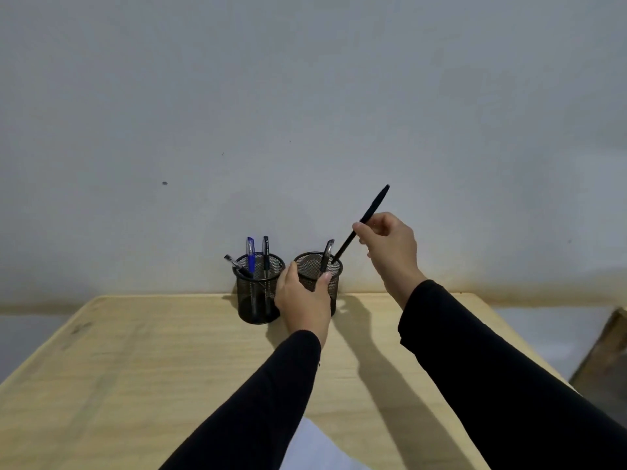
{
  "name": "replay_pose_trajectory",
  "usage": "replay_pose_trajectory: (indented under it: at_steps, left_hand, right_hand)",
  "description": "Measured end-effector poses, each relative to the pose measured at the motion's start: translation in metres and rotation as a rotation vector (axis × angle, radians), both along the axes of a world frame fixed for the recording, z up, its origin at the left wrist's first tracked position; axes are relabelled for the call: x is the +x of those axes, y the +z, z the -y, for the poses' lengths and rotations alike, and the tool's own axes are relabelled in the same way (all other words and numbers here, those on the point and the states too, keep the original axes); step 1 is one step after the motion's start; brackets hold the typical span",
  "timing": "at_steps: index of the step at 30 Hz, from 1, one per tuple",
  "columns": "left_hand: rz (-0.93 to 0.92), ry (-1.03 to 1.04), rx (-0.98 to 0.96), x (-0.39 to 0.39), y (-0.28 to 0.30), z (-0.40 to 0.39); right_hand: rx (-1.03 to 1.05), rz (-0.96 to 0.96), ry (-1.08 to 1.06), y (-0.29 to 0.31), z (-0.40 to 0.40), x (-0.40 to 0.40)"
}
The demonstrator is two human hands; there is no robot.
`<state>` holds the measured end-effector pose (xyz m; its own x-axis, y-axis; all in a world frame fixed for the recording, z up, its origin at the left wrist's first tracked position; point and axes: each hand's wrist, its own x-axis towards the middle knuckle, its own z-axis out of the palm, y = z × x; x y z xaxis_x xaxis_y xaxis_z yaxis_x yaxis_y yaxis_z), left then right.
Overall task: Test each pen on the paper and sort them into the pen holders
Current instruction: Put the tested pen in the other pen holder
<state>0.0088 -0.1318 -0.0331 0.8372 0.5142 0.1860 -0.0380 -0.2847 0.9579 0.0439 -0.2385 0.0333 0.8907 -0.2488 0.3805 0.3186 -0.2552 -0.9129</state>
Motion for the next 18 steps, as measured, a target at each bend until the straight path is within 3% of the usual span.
replay_pose_trajectory:
  at_steps: [8, 18]
  left_hand:
    - [0.041, 0.062, -0.04, 0.011, -0.017, 0.005]
    - [0.055, 0.067, -0.049, 0.018, -0.024, 0.005]
  right_hand:
    - [-0.165, -0.128, 0.015, -0.041, -0.015, 0.031]
    - [-0.138, -0.168, -0.043, -0.069, -0.024, 0.043]
